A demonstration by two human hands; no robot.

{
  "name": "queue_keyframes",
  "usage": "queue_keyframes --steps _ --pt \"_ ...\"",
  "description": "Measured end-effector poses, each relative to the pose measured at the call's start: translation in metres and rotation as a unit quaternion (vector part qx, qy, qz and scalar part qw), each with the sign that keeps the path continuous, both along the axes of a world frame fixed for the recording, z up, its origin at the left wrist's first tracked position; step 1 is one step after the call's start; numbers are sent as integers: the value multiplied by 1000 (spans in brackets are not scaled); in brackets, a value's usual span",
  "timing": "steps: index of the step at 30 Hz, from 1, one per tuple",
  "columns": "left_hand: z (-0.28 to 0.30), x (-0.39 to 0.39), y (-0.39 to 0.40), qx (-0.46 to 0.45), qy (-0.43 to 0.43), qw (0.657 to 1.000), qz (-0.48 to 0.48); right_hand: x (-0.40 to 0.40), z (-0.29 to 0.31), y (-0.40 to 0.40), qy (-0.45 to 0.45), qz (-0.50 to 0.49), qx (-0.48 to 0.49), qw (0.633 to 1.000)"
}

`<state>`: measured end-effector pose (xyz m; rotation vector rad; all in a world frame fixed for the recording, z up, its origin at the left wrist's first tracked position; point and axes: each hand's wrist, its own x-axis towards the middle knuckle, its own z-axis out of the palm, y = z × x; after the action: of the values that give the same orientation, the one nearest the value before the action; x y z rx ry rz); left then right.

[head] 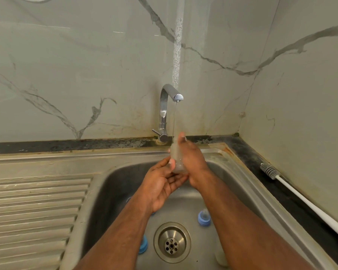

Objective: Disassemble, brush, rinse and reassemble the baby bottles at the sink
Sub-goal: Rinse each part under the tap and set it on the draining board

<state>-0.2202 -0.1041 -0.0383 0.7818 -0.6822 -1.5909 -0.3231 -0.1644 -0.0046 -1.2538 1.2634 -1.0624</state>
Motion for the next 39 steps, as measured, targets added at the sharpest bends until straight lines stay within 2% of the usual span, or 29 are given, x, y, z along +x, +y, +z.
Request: queue_keyframes --steps 2,3,7,10,14,19,21,23,25,29,32,34,37,39 --pt "2 -3 0 9 -1 1000 4 -3 2 1 -78 -6 66 995" --pt "2 -5 -2 16 -7 1000 24 -1 0 2 -86 -12 67 994" --pt "0 -6 -10 52 -26 987 148 21 -8 8 5 -16 -31 999" --pt "0 -8 -11 34 -17 987 157 24 -10 8 -43 -8 -45 998" --pt "-6 -3 -14 -14 -123 976 180 19 -11 1 -156 -34 7 987" --pt "-12 -4 -16 -42 -289 923 251 10 -14 -1 -115 -106 6 988" --pt "-13 -4 -17 -54 -315 910 264 6 -12 0 -111 -110 12 988" --pt "-15 1 -19 -49 -279 920 270 5 -11 1 -125 -67 29 990" --pt "-14 6 -19 -31 -196 943 267 2 -10 1 -142 -6 43 989" --pt "-10 10 -20 17 -99 956 276 -14 -11 0 -205 22 63 977" --pt "-8 10 -20 33 -72 963 257 -25 -16 0 -155 36 76 984" --pt "-5 9 -19 18 -98 968 232 -28 -17 2 -70 50 76 993" --pt "0 7 -17 -7 -161 969 189 -24 -20 3 64 67 12 996" --pt "3 5 -15 -12 -151 974 169 -17 -23 4 63 70 -28 995"
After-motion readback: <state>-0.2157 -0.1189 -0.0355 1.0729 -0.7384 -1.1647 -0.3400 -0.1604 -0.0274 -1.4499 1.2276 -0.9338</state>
